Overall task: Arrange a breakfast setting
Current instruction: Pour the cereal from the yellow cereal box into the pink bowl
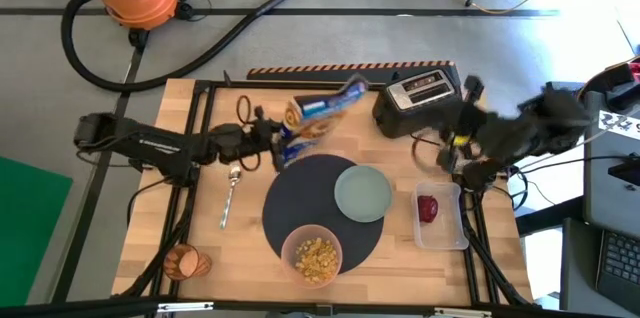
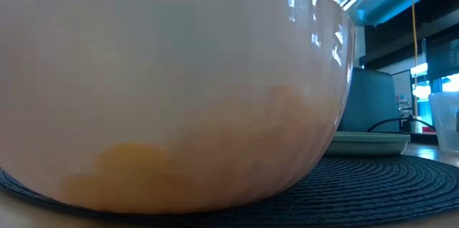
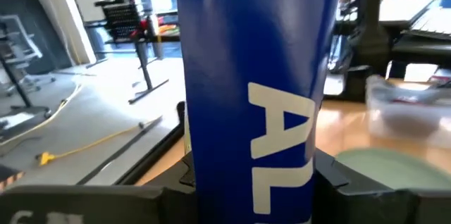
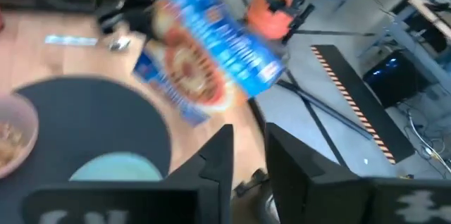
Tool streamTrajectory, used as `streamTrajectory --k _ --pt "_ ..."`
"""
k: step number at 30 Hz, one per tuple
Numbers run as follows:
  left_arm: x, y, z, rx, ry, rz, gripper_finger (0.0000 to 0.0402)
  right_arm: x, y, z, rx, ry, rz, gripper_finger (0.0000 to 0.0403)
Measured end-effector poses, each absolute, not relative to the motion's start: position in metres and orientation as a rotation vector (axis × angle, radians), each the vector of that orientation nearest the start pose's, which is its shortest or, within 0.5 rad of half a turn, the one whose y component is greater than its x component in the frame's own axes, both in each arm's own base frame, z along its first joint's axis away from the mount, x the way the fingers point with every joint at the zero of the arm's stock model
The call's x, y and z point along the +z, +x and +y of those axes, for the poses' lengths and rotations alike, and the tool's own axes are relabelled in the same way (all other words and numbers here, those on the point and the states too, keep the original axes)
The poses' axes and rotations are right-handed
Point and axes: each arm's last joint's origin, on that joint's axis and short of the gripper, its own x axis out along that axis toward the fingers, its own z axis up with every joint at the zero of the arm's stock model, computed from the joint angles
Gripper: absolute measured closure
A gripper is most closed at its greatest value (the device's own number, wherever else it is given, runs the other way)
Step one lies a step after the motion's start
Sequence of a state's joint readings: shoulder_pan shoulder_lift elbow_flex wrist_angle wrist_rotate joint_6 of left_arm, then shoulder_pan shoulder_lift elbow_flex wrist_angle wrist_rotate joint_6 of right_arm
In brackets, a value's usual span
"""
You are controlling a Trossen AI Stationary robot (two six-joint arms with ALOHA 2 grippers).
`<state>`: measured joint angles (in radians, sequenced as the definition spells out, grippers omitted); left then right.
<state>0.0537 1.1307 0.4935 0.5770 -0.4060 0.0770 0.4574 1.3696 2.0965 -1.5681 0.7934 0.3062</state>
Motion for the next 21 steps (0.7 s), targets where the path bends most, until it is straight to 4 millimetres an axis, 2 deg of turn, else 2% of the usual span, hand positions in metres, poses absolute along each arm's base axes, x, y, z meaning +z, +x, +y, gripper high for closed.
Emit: streamTrajectory --k 5,9,13,16,21 --pt "0.233 0.204 0.042 0.448 0.087 0.071 0.0276 0.464 0.178 0.076 -0.35 -0.259 0.672 0.0395" --pt "0.232 0.189 0.05 0.44 0.08 0.092 0.0276 0.422 0.196 0.091 -0.189 -0.272 0.567 0.0386" --pt "0.226 0.184 0.055 0.422 0.072 0.134 0.0276 0.375 0.211 0.099 0.111 -0.246 0.334 0.0389" --pt "0.223 0.182 0.058 0.418 0.055 0.13 0.0276 0.344 0.217 0.098 0.232 -0.247 0.143 0.0382" --pt "0.217 0.176 0.069 0.415 0.035 0.127 0.0276 0.307 0.221 0.091 0.242 -0.289 -0.006 0.0323"
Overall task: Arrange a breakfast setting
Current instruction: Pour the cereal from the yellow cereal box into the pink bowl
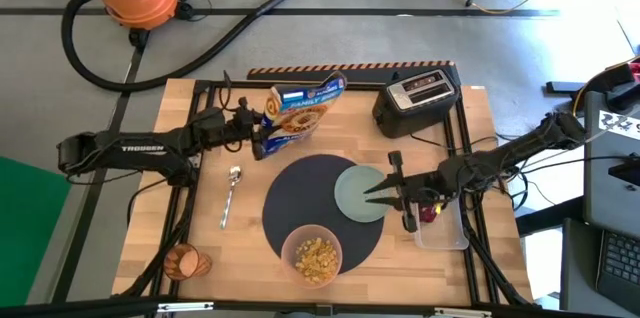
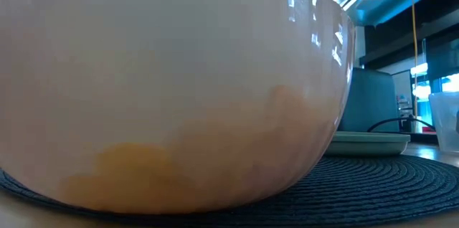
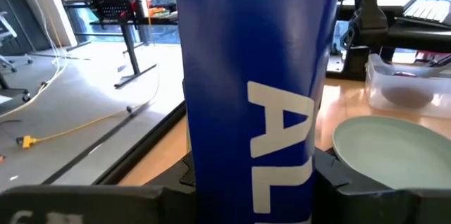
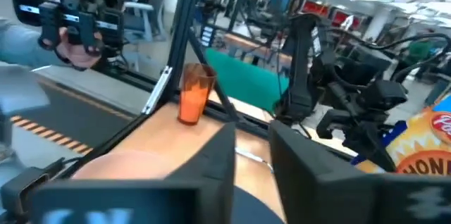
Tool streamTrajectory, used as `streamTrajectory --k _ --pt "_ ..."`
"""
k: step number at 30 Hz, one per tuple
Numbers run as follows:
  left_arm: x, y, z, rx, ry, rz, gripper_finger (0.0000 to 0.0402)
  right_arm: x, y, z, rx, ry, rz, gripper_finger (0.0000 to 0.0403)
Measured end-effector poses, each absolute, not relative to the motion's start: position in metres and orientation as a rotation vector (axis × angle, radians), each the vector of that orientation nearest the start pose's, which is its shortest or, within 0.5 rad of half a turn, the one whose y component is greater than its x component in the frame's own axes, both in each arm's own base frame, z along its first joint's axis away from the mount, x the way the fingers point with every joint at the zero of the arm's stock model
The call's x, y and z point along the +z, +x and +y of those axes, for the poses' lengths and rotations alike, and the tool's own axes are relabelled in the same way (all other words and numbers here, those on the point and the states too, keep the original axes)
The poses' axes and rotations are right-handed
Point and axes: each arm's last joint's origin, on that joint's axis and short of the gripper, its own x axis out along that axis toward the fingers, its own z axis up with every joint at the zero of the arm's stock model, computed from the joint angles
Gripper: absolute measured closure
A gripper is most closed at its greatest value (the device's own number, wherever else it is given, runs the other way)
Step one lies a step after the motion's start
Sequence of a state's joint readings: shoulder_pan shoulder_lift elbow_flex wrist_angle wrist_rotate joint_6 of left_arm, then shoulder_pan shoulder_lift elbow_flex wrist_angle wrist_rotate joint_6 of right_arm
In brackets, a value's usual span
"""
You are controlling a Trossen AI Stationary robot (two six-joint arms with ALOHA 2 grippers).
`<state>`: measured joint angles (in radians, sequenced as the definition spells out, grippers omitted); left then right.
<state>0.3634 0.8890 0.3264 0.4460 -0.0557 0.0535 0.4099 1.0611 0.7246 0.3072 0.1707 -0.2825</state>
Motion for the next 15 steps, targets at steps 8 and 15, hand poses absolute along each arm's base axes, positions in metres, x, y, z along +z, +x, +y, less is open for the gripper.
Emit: streamTrajectory --k 8,15 --pt "0.212 0.162 0.092 0.454 0.018 0.115 0.0276 0.29 0.228 0.062 0.049 -0.267 0.033 0.0213" --pt "0.211 0.151 0.109 0.605 -0.048 0.115 0.0276 0.283 0.233 0.038 -0.047 -0.248 0.107 0.0196"
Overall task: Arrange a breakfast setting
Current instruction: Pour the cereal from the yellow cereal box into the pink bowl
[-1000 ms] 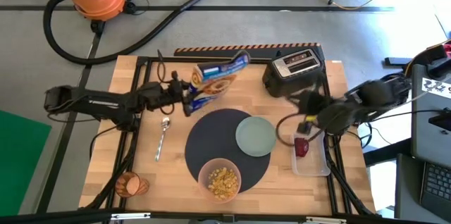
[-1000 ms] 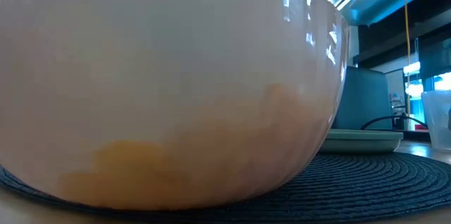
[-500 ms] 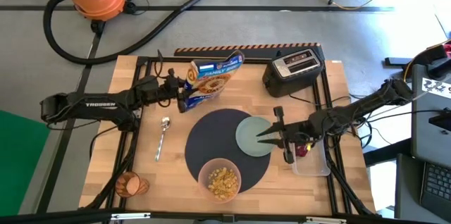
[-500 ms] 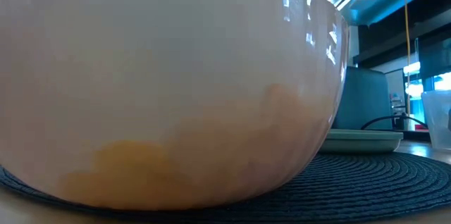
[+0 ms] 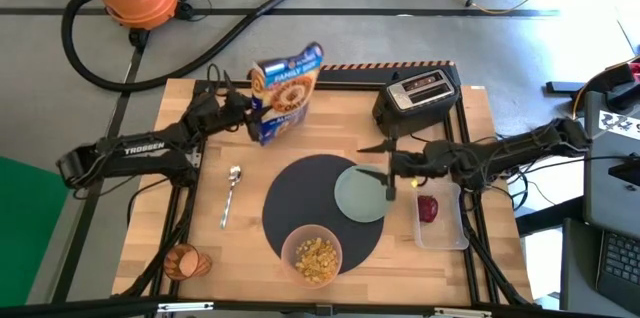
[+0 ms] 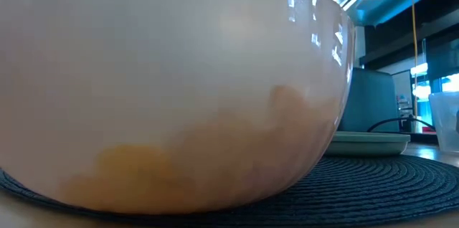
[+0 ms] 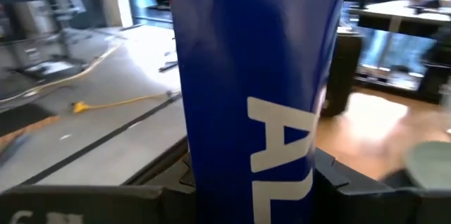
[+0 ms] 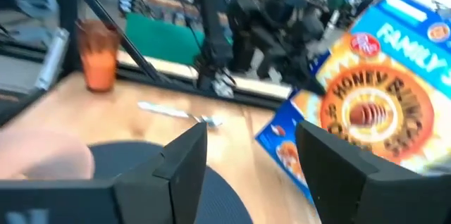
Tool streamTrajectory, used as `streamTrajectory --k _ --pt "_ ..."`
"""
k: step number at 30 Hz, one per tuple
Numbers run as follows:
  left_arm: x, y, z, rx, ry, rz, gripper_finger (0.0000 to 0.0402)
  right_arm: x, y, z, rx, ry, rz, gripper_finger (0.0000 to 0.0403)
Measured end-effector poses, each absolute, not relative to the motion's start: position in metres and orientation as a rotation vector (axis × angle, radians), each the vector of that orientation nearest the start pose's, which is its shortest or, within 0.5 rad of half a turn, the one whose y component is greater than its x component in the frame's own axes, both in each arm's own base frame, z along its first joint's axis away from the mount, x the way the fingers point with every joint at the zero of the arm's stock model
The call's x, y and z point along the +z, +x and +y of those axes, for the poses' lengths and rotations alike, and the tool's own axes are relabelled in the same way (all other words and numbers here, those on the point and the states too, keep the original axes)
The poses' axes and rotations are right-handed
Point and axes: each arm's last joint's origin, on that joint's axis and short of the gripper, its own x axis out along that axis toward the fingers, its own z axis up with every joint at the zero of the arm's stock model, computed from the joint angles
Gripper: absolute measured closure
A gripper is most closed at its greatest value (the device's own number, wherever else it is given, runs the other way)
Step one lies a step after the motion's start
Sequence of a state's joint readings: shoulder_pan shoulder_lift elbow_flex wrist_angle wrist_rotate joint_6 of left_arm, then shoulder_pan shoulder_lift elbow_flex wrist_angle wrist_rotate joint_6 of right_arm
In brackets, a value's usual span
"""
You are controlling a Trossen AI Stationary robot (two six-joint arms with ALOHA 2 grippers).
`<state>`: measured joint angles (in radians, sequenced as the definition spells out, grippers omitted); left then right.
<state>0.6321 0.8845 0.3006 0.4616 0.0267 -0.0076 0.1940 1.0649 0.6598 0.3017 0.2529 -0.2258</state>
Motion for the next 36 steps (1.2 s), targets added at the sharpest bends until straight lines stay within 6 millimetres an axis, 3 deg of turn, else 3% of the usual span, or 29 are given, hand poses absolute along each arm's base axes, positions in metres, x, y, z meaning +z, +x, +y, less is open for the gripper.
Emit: streamTrajectory --k 7,15,24,36 --pt "0.214 0.139 0.11 0.684 -0.066 0.122 0.0276 0.274 0.235 0.012 -0.125 -0.244 0.216 0.0196" --pt "0.213 0.108 0.088 0.769 -0.108 0.256 0.0276 0.27 0.234 -0.012 -0.103 -0.218 0.253 0.0196" --pt "0.217 0.074 0.066 0.885 -0.038 0.254 0.0276 0.27 0.234 -0.024 -0.11 -0.214 0.256 0.0196" --pt "0.212 0.076 0.068 0.906 -0.119 0.281 0.0276 0.27 0.233 -0.025 -0.104 -0.225 0.258 0.0196"
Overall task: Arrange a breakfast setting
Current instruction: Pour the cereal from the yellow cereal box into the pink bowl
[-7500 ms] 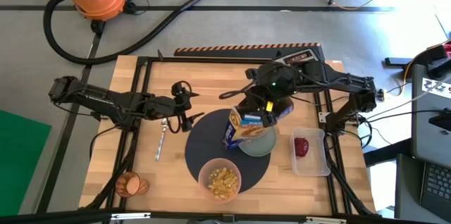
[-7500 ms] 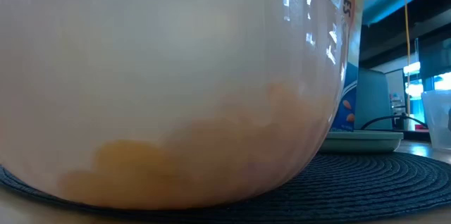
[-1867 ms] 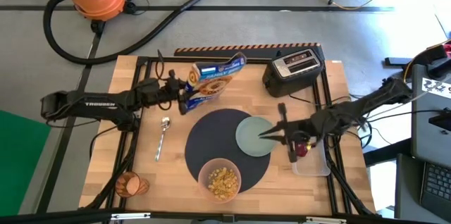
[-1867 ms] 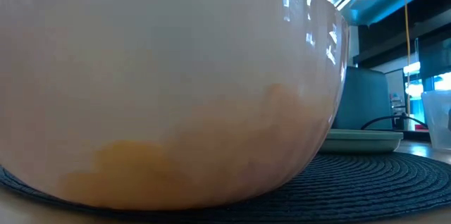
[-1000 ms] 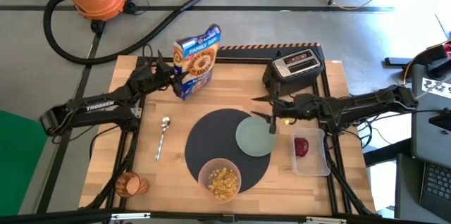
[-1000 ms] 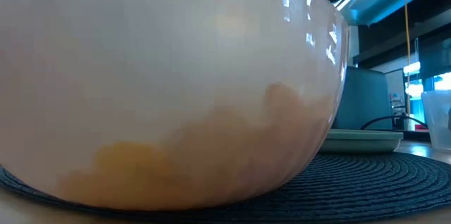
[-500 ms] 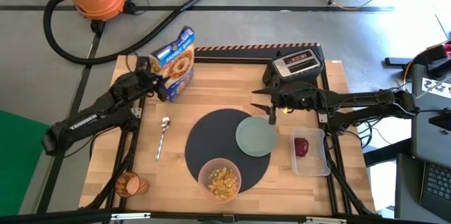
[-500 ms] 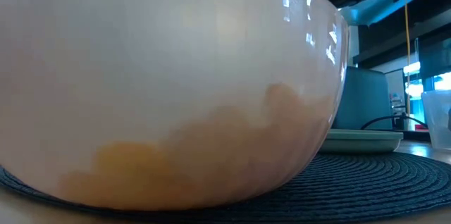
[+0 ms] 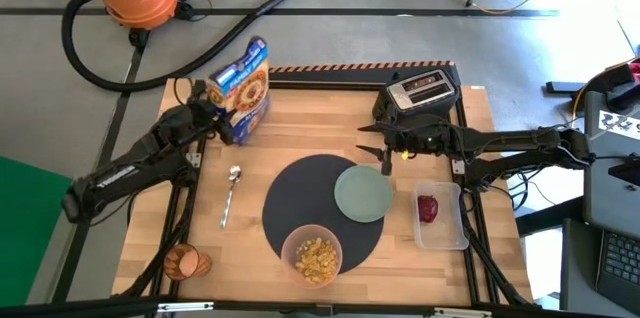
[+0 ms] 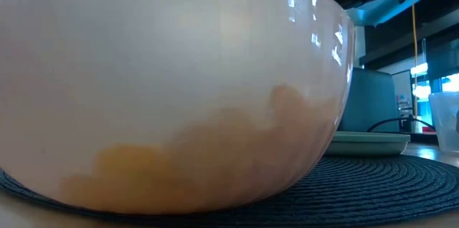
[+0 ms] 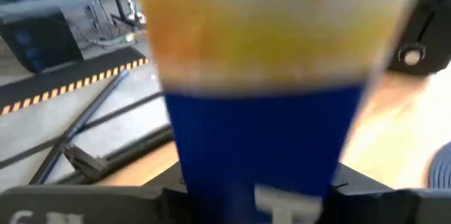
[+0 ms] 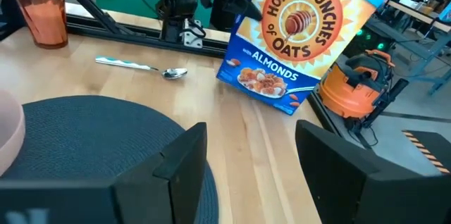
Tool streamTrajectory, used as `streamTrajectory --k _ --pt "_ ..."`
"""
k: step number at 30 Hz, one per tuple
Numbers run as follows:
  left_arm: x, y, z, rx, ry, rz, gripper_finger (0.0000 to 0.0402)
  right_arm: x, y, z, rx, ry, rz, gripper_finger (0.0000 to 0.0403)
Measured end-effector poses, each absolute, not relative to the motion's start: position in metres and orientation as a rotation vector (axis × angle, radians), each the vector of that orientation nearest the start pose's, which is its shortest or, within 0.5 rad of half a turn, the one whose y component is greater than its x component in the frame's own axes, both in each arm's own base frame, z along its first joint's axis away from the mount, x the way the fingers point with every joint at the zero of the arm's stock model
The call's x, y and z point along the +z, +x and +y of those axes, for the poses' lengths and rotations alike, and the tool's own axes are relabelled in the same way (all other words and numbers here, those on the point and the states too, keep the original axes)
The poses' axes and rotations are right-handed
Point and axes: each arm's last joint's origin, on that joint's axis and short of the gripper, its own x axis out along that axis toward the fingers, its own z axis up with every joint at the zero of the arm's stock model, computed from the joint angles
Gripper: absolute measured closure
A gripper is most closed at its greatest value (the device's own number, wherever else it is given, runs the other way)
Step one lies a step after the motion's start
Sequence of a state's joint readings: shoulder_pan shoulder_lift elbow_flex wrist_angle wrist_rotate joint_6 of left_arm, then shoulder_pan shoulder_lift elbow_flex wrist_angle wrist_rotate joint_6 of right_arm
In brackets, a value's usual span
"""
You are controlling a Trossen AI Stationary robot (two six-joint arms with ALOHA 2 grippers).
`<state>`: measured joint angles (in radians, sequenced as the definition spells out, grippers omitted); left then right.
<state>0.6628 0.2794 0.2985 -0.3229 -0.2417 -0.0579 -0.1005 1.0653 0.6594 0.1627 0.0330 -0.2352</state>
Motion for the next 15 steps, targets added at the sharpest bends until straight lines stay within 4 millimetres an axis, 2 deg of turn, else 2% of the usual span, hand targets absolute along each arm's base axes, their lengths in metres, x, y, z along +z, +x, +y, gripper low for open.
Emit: streamTrajectory --k 9,12,15 --pt "0.201 0.085 0.074 0.875 -0.159 0.37 0.0273 0.268 0.233 -0.024 -0.102 -0.224 0.274 0.0196" --pt "0.2 0.085 0.074 0.881 -0.171 0.369 0.0251 0.266 0.233 -0.024 -0.1 -0.221 0.292 0.0196" --pt "0.2 0.084 0.074 0.894 -0.197 0.356 0.0212 0.266 0.233 -0.024 -0.101 -0.203 0.299 0.0196"
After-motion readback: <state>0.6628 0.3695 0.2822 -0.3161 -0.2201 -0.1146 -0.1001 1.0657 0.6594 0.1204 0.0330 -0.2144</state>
